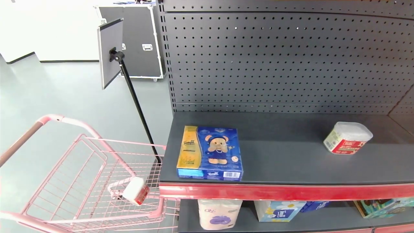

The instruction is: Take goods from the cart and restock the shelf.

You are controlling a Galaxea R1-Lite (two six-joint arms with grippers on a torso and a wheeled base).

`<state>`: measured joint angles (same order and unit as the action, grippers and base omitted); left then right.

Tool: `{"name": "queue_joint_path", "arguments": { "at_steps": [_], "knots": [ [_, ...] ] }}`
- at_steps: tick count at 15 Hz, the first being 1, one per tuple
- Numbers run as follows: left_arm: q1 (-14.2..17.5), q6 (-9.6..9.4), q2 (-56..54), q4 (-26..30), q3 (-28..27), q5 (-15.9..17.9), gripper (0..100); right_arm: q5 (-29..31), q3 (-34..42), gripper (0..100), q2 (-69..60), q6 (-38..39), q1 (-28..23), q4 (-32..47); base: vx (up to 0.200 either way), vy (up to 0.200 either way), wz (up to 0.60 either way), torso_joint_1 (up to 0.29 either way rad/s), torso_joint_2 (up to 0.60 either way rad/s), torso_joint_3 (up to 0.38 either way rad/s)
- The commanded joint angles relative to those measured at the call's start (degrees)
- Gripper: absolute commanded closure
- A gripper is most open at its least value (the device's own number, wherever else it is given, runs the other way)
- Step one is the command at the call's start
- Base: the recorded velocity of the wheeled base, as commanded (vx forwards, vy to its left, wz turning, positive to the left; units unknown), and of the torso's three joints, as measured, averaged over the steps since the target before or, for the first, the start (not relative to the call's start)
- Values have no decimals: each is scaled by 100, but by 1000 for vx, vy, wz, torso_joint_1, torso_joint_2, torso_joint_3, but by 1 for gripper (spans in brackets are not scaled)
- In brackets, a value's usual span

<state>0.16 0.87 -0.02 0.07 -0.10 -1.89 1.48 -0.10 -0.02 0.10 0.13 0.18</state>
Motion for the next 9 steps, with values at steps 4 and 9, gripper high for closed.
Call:
{"name": "queue_joint_path", "arguments": {
  "at_steps": [4, 9],
  "knots": [
    [-7, 1, 2, 1, 1, -4, 0, 2, 1, 0, 2, -1, 4, -1, 0, 200, 0, 2, 4, 4],
    [-7, 1, 2, 1, 1, -4, 0, 2, 1, 0, 2, -1, 4, -1, 0, 200, 0, 2, 4, 3]
  ]
}}
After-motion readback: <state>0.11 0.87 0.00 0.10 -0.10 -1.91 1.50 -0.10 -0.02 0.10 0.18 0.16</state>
